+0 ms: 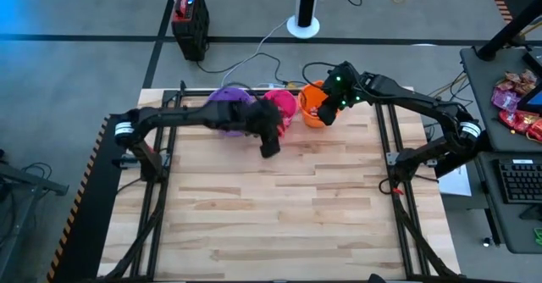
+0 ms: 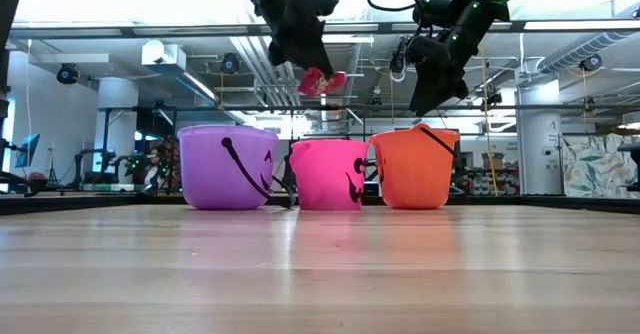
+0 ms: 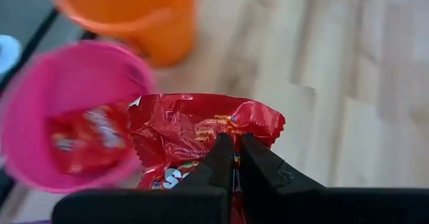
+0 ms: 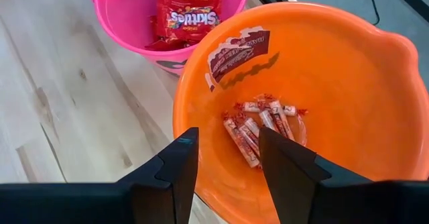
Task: Sort candy by brand, put in halloween buckets
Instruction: Put the red candy pack into the pink bucket
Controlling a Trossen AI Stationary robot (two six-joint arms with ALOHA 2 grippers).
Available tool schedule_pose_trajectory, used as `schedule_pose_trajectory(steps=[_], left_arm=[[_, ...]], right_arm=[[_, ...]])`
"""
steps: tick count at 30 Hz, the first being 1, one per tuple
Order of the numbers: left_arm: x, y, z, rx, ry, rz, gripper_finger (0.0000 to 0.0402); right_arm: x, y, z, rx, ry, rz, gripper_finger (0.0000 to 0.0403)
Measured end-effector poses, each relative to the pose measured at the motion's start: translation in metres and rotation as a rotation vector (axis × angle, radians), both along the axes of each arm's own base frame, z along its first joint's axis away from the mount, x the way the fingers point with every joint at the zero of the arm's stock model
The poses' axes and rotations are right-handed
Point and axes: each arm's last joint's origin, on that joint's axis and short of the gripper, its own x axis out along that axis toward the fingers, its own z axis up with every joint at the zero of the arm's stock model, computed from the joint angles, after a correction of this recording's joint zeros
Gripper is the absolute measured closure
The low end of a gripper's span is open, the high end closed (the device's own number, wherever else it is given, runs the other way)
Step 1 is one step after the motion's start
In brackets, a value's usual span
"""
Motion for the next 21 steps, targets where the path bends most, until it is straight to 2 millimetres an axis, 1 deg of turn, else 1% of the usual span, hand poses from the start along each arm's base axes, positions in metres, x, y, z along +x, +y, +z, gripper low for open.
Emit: schedule_pose_trajectory(steps=[3,6,9,11,15,21], left_arm=[[-0.002,0.024,0.01,0.016,-0.053,0.06,0.0401],[0.001,0.048,0.011,0.054,-0.072,0.084,0.0401],[0.006,0.071,0.008,0.084,-0.063,0.084,0.0401],[0.007,0.084,0.001,0.082,-0.046,0.096,0.0401],[0.009,0.102,-0.017,0.079,0.006,0.104,0.0394],[0.011,0.115,-0.03,0.116,0.04,0.051,0.0345]], right_arm=[[0.0,0.0,0.0,-0.001,0.0,0.001,0.0253],[0.0,0.0,0.0,-0.002,-0.002,0.001,0.0255],[0.0,0.0,0.0,0.0,-0.003,-0.002,0.0258],[0.0,0.0,0.0,0.002,-0.003,-0.005,0.0259],[0.0,-0.001,0.0,0.014,-0.006,-0.022,0.0255],[0.001,-0.001,0.001,0.009,-0.02,-0.028,0.0246]])
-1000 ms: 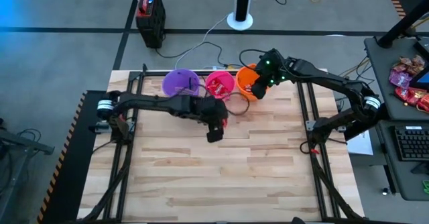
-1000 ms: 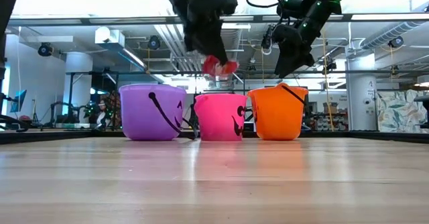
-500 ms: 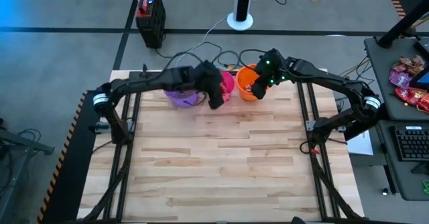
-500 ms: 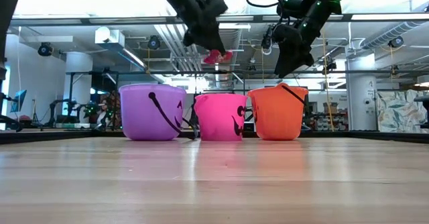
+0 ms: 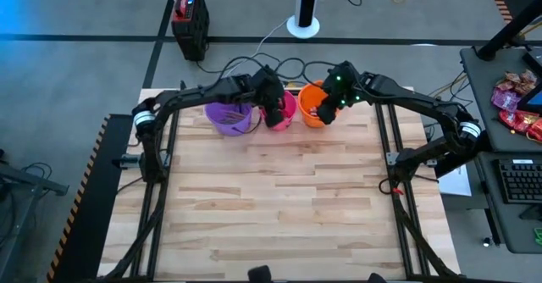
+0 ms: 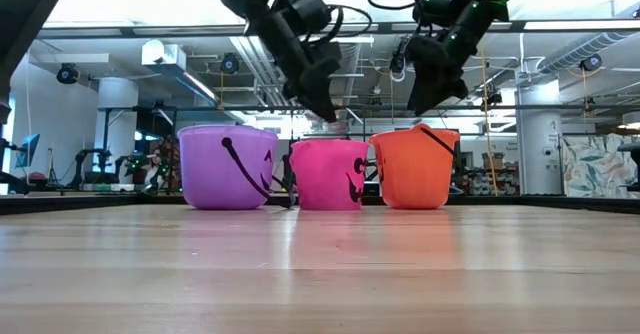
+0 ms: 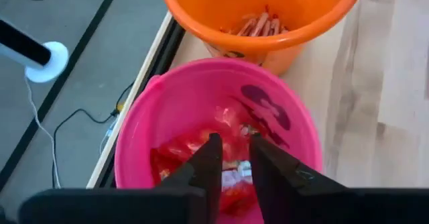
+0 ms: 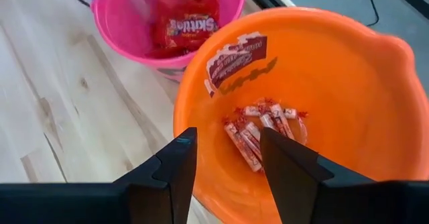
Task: Sort candy by brand, put in halloween buckets
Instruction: Put the red candy pack into the pink bucket, then return to Home Position
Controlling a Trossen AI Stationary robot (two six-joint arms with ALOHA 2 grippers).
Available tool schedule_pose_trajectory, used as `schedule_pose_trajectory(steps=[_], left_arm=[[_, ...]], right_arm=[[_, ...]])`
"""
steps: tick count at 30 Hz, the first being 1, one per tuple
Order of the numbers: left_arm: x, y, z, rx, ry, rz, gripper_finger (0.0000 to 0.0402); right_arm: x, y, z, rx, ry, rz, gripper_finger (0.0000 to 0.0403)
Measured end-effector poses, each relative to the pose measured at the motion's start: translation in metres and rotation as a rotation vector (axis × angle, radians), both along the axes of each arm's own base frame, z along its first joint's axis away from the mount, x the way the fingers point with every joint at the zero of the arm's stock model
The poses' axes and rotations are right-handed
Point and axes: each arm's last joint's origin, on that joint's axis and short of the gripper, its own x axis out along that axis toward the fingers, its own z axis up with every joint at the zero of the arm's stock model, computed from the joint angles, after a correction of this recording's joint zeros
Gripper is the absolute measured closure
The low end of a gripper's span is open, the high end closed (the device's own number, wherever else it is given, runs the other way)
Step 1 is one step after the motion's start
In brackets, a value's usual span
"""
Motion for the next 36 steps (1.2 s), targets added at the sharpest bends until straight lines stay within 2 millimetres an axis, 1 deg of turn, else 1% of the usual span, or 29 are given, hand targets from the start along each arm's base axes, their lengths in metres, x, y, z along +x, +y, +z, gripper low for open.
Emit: schedule_pose_trajectory(steps=[5,8,11,14,18,20,22,23,24,25,27,29,32,34,36], left_arm=[[-0.007,0.007,-0.001,-0.03,0.023,-0.04,0.0313],[-0.016,0.005,0.008,-0.079,0.01,-0.074,0.0305],[-0.03,-0.002,0.036,-0.125,-0.086,-0.143,0.0305],[-0.052,-0.014,0.073,-0.151,-0.209,-0.208,0.0312],[-0.086,-0.033,0.119,-0.085,-0.322,-0.217,0.0323],[-0.102,-0.041,0.137,-0.052,-0.367,-0.211,0.0326],[-0.117,-0.048,0.151,-0.014,-0.409,-0.192,0.0326],[-0.124,-0.052,0.157,-0.031,-0.428,-0.153,0.0326],[-0.131,-0.055,0.16,-0.031,-0.415,-0.128,0.0326],[-0.138,-0.057,0.16,-0.01,-0.379,-0.111,0.0326],[-0.153,-0.054,0.16,-0.004,-0.333,-0.074,0.0326],[-0.172,-0.05,0.158,-0.067,-0.325,-0.076,0.0326],[-0.2,-0.052,0.165,-0.126,-0.453,-0.218,0.0326],[-0.214,-0.055,0.162,-0.139,-0.52,-0.29,0.0326],[-0.222,-0.056,0.157,-0.128,-0.576,-0.28,0.0326]], right_arm=[[0.001,-0.001,0.001,-0.005,-0.015,-0.008,0.0248],[0.001,-0.001,0.003,-0.028,-0.023,0.008,0.0251],[0.0,-0.001,0.005,-0.03,-0.021,0.0,0.0256],[-0.001,0.001,0.007,-0.005,-0.032,-0.033,0.026],[-0.002,0.001,0.011,0.01,-0.054,-0.064,0.0263],[-0.001,0.0,0.014,0.023,-0.077,-0.092,0.0264],[0.002,-0.002,0.019,0.047,-0.146,-0.157,0.0264],[0.004,-0.003,0.022,0.066,-0.186,-0.183,0.0264],[0.005,-0.003,0.023,0.068,-0.213,-0.155,0.0264],[0.006,-0.004,0.024,0.058,-0.242,-0.085,0.0264],[0.006,-0.01,0.031,0.046,-0.354,0.09,0.0264],[0.003,-0.017,0.038,0.039,-0.459,0.172,0.0264],[-0.004,-0.025,0.04,-0.006,-0.466,0.169,0.0264],[-0.008,-0.029,0.039,-0.027,-0.456,0.167,0.0264],[-0.011,-0.032,0.039,-0.026,-0.462,0.157,0.0264]])
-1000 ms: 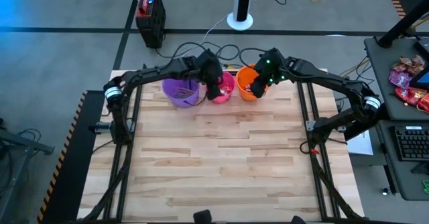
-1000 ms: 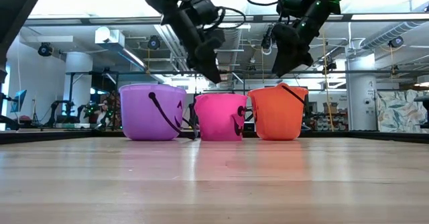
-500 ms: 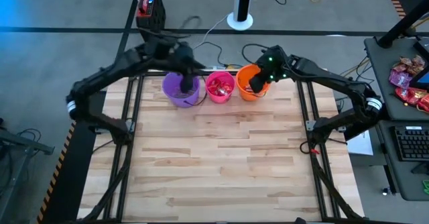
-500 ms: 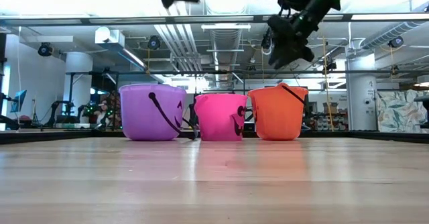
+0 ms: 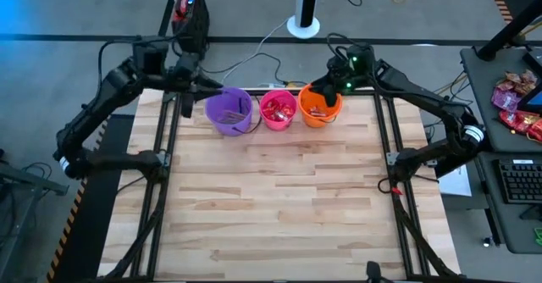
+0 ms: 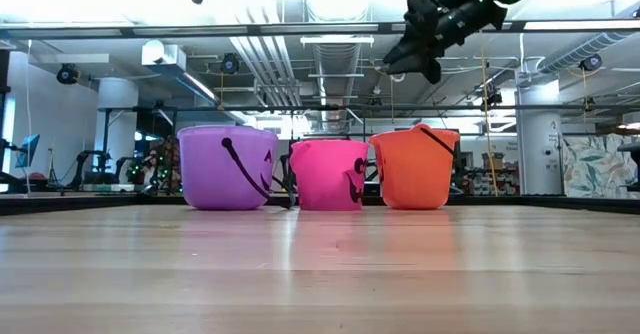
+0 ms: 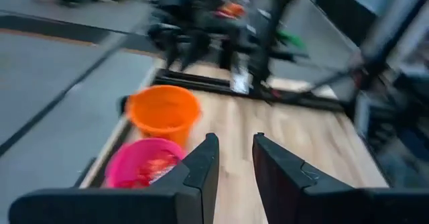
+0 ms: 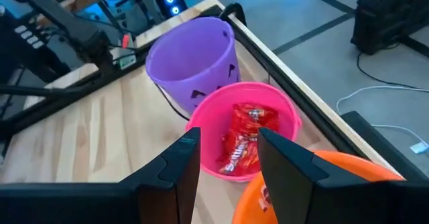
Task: Sort candy by brand, put in halloween buckets
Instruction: Return to Home Position
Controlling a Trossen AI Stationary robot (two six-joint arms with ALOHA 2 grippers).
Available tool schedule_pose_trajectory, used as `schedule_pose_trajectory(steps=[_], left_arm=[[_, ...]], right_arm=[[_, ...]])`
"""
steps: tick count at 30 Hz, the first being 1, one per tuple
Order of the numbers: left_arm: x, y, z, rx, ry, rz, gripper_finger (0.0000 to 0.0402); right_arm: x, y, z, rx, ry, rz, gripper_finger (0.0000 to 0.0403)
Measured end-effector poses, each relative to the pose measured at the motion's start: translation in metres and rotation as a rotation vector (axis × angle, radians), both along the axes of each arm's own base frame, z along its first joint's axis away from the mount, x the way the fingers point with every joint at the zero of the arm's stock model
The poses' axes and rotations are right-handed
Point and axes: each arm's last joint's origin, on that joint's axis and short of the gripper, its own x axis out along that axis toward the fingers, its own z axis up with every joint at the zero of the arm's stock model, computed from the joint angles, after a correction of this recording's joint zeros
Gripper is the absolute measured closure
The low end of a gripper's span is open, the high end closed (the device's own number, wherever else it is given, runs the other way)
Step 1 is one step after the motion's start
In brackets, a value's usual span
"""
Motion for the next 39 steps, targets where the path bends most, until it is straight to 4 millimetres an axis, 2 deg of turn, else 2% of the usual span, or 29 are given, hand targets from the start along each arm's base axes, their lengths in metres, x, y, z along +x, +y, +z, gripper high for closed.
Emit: schedule_pose_trajectory(steps=[5,11,14,20,26,29,31,34,37,39], left_arm=[[-0.019,-0.005,-0.013,0.014,-0.183,0.097,0.0326],[-0.041,-0.014,-0.057,0.035,-0.27,0.163,0.0326],[-0.051,-0.021,-0.072,0.082,-0.346,0.17,0.0326],[-0.06,-0.028,-0.109,0.065,-0.502,0.168,0.0326],[-0.061,-0.029,-0.145,0.007,-0.572,0.159,0.0326],[-0.061,-0.029,-0.163,0.028,-0.595,0.158,0.0326],[-0.063,-0.03,-0.178,0.038,-0.625,0.19,0.0326],[-0.067,-0.032,-0.199,-0.039,-0.692,0.246,0.0326],[-0.074,-0.043,-0.208,-0.092,-0.808,0.18,0.0326],[-0.079,-0.051,-0.206,-0.071,-0.873,0.098,0.0326]], right_arm=[[-0.005,0.0,0.008,-0.032,-0.037,-0.013,0.0264],[-0.013,0.009,0.013,-0.165,-0.042,0.042,0.0264],[-0.019,0.016,0.004,-0.201,-0.065,0.062,0.0264],[-0.027,0.031,-0.021,-0.241,-0.291,0.227,0.0264],[-0.042,0.048,-0.044,-0.214,-0.344,0.239,0.0264],[-0.053,0.059,-0.05,-0.266,-0.365,0.249,0.0264],[-0.061,0.065,-0.055,-0.304,-0.389,0.249,0.0264],[-0.073,0.076,-0.065,-0.318,-0.44,0.237,0.0264],[-0.084,0.089,-0.07,-0.33,-0.512,0.252,0.0264],[-0.091,0.097,-0.075,-0.332,-0.548,0.288,0.0264]])
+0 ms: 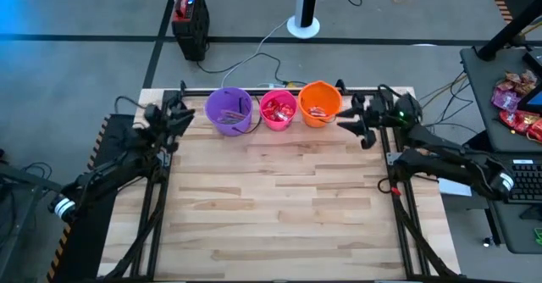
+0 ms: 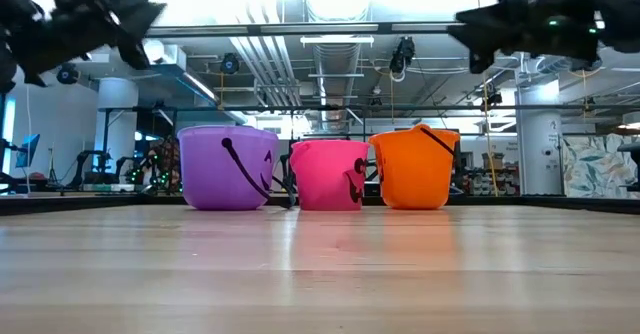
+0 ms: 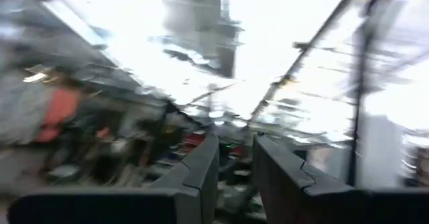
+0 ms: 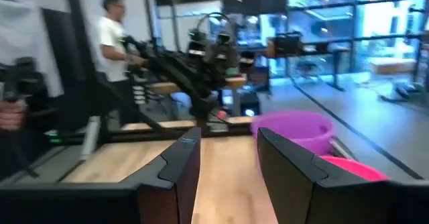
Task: Sort candy by brand, put in halloween buckets
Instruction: Return to Home Position
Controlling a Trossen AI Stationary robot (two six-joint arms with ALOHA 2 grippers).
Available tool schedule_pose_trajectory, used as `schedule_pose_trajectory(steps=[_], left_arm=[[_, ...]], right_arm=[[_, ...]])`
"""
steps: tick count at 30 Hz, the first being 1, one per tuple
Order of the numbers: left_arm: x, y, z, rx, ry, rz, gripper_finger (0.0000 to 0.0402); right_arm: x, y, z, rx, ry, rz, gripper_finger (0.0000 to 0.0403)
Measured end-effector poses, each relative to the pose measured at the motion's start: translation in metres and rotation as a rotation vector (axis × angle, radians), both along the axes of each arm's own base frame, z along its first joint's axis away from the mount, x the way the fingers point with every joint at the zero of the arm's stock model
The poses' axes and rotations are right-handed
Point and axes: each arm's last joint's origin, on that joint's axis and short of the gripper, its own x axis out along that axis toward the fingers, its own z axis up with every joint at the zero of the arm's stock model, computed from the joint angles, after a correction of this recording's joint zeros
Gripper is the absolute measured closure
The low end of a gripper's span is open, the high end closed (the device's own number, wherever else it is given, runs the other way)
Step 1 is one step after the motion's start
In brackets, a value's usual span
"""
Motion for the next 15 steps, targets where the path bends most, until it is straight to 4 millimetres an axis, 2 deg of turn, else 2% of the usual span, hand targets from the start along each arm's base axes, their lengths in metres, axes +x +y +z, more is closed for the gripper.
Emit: schedule_pose_trajectory(steps=[5,9,15], left_arm=[[-0.003,-0.006,0.012,0.079,-0.018,-0.043,0.0326],[-0.003,-0.006,0.009,0.081,0.0,-0.032,0.0326],[0.001,-0.001,0.001,-0.013,0.072,-0.076,0.0326]], right_arm=[[-0.017,0.019,-0.01,-0.023,-0.062,0.029,0.0264],[-0.036,0.038,-0.015,-0.078,-0.139,0.036,0.0264],[-0.048,0.051,-0.038,-0.122,-0.186,0.031,0.0264]])
